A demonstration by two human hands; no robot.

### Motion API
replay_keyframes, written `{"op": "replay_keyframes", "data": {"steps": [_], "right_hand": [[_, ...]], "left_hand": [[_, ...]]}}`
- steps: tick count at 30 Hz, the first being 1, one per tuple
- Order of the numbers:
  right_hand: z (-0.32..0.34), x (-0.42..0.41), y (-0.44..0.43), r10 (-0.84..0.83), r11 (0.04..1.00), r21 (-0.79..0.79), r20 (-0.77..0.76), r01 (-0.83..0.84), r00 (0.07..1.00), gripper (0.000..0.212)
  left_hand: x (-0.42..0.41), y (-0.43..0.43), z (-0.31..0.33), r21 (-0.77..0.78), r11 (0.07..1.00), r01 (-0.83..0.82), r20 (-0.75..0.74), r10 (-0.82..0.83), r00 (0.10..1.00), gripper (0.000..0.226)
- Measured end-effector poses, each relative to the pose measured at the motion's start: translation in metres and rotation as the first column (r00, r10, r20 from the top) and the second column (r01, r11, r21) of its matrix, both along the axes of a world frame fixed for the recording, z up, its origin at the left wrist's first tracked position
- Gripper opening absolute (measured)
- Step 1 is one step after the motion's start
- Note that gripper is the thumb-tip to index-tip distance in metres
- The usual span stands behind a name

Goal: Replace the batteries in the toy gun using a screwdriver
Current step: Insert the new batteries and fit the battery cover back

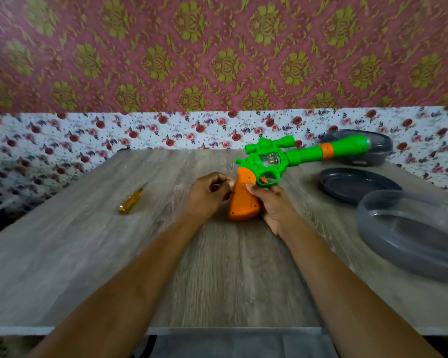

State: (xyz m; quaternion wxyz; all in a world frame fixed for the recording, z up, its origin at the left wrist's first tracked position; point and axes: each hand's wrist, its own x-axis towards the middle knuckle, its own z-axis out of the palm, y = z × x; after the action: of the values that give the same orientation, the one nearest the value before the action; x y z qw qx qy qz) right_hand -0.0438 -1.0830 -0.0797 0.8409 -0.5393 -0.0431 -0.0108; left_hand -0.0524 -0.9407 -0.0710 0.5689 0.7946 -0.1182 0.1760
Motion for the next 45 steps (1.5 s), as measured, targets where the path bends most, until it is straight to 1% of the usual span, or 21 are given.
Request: {"op": "replay_keyframes", "data": {"steps": [2, 4, 6, 7, 11, 15, 19, 26, 31, 35, 38, 42, 45], "right_hand": [[-0.004, 0.003, 0.001, -0.003, 0.998, -0.057, 0.014, 0.004, 1.000, 0.046], [-0.007, 0.006, 0.001, 0.004, 0.998, -0.070, 0.026, -0.002, 1.000, 0.048], [-0.009, 0.009, 0.000, -0.001, 0.998, -0.066, 0.030, 0.003, 1.000, 0.047], [-0.009, 0.010, -0.001, -0.007, 0.998, -0.062, 0.032, 0.009, 0.999, 0.047], [-0.010, 0.012, -0.001, -0.023, 0.999, -0.035, 0.026, 0.024, 0.999, 0.045], [-0.008, 0.011, 0.000, -0.015, 1.000, -0.025, 0.021, 0.015, 1.000, 0.044], [-0.006, 0.010, -0.001, -0.010, 1.000, -0.006, 0.007, 0.010, 1.000, 0.036], [-0.003, 0.007, -0.002, 0.001, 0.999, 0.037, -0.050, 0.001, 0.999, 0.041], [-0.001, 0.005, -0.002, -0.005, 1.000, 0.012, -0.047, 0.005, 0.999, 0.042], [0.000, 0.003, -0.002, 0.007, 1.000, -0.016, -0.032, -0.008, 0.999, 0.042], [0.000, 0.002, -0.002, 0.003, 0.999, -0.041, -0.019, -0.003, 1.000, 0.043], [0.000, 0.001, -0.003, 0.006, 0.998, -0.064, -0.010, -0.007, 1.000, 0.043], [0.000, 0.000, -0.003, 0.017, 0.998, -0.068, 0.005, -0.017, 1.000, 0.034]], "left_hand": [[0.000, 0.001, -0.001, -0.083, 0.996, 0.022, -0.005, -0.023, 1.000, 0.019], [-0.003, 0.002, 0.000, -0.200, 0.979, 0.042, -0.025, -0.047, 0.999, 0.020], [-0.005, 0.003, 0.003, -0.274, 0.959, 0.067, -0.067, -0.089, 0.994, 0.019], [-0.005, 0.004, 0.004, -0.282, 0.956, 0.085, -0.086, -0.114, 0.990, 0.017], [-0.009, 0.005, 0.006, -0.221, 0.965, 0.144, -0.123, -0.174, 0.977, 0.012], [-0.008, 0.008, 0.005, -0.278, 0.947, 0.162, -0.169, -0.214, 0.962, 0.012], [-0.005, 0.011, 0.004, -0.308, 0.931, 0.195, -0.189, -0.261, 0.947, 0.014], [-0.006, 0.010, 0.005, -0.292, 0.934, 0.205, -0.190, -0.266, 0.945, 0.013], [-0.007, 0.009, 0.006, -0.262, 0.944, 0.201, -0.194, -0.255, 0.947, 0.011], [-0.007, 0.008, 0.005, -0.299, 0.934, 0.194, -0.214, -0.263, 0.941, 0.013], [-0.004, 0.009, 0.005, -0.332, 0.926, 0.179, -0.290, -0.281, 0.915, 0.014], [-0.004, 0.014, 0.009, -0.419, 0.881, 0.219, -0.362, -0.383, 0.850, 0.016], [-0.005, 0.015, 0.010, -0.426, 0.877, 0.224, -0.383, -0.399, 0.833, 0.017]]}}
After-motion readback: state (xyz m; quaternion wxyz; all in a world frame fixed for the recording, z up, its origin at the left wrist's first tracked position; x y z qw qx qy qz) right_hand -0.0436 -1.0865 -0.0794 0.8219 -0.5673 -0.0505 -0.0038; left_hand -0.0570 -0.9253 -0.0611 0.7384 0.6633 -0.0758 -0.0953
